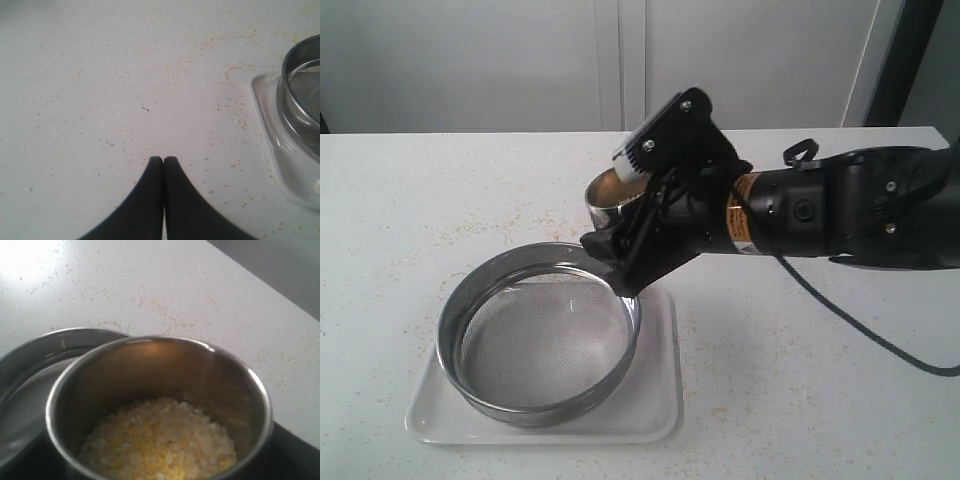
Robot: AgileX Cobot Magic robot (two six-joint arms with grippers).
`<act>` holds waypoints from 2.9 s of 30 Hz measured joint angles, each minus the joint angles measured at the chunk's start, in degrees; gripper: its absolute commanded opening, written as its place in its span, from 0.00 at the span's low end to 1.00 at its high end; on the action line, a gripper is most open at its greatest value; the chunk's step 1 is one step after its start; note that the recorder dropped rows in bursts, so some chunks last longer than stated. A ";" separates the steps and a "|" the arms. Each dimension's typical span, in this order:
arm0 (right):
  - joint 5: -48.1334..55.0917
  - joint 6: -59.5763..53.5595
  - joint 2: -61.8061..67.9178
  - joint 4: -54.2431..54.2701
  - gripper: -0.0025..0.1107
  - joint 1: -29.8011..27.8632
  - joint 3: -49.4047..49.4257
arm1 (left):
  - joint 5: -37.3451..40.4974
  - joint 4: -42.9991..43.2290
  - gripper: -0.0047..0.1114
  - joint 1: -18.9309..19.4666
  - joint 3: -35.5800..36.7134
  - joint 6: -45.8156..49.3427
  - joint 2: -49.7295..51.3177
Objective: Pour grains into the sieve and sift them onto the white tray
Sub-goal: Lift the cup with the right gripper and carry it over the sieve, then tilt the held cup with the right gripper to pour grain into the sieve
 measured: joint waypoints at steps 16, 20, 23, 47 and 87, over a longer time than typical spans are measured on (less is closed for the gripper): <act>25.26 -7.03 6.92 0.11 0.02 11.66 -7.71 | 0.00 0.00 0.04 0.00 0.00 0.00 0.00; 29.13 -10.59 7.56 -0.11 0.02 13.50 -8.97 | 0.00 0.00 0.04 0.00 0.00 0.00 0.00; 29.72 -13.32 8.43 -0.11 0.02 14.48 -9.48 | 0.00 0.00 0.04 0.00 0.00 0.00 0.00; 34.85 -25.99 13.61 -11.53 0.02 15.61 -11.43 | 0.00 0.00 0.04 0.00 0.00 0.00 0.00; 34.10 -39.10 16.15 -22.25 0.02 16.19 -11.43 | 0.00 0.00 0.04 0.00 0.00 0.00 0.00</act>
